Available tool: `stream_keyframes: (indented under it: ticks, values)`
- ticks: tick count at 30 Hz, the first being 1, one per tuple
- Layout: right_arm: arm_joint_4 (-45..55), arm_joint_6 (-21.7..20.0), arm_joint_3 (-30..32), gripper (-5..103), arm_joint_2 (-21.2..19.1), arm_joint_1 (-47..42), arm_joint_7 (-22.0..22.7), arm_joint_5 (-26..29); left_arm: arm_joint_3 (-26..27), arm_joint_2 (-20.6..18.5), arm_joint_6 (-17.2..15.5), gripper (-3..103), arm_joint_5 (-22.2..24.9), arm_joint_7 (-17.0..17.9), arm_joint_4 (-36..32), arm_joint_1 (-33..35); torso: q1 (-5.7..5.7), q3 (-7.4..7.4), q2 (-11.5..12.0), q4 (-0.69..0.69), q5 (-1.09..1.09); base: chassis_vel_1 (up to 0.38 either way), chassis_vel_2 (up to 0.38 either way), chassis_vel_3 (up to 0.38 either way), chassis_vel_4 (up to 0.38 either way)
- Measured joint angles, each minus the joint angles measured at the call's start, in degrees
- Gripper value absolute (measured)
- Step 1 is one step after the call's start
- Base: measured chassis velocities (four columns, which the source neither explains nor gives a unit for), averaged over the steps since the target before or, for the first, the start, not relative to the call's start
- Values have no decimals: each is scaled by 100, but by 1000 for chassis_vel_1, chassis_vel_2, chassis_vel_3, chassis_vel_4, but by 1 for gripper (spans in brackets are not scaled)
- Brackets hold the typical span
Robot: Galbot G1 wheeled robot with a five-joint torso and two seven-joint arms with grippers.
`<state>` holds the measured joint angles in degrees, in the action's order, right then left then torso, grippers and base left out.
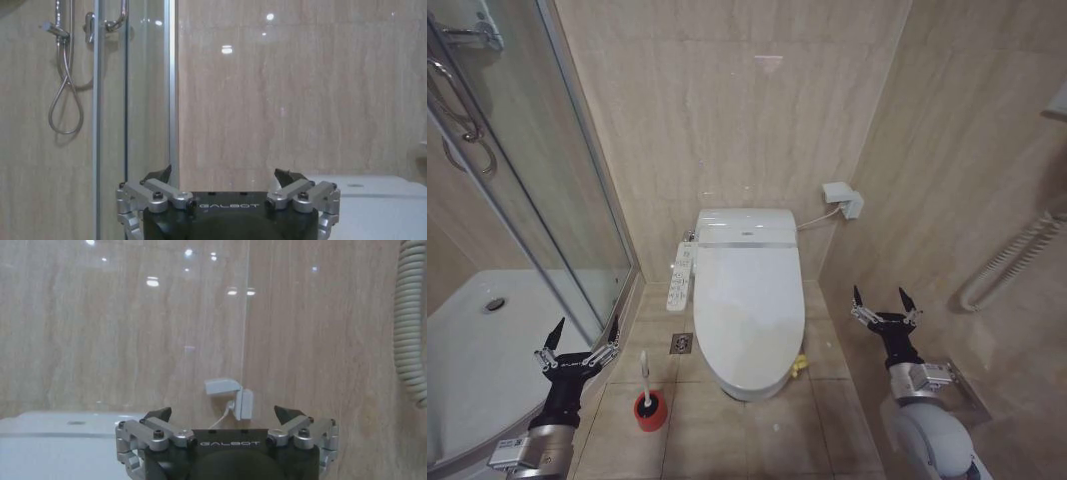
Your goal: Open the toilet lid, clean the toilet bowl with a toilet brush, close the toilet lid, and flush.
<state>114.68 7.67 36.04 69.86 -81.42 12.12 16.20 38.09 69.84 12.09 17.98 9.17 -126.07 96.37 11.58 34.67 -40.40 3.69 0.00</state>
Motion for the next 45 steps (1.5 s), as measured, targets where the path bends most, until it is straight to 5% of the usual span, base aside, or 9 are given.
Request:
stream_keyframes:
  ticks: [25,45]
  values:
    - [0,0,0,100,0,2,0,0,0,0,0,100,0,0,0,-4,6,3,4,-2,1,4,1,2,4]
    - [0,0,0,100,0,1,0,0,1,0,0,100,0,0,0,-3,3,1,2,0,-1,221,-227,-229,220]
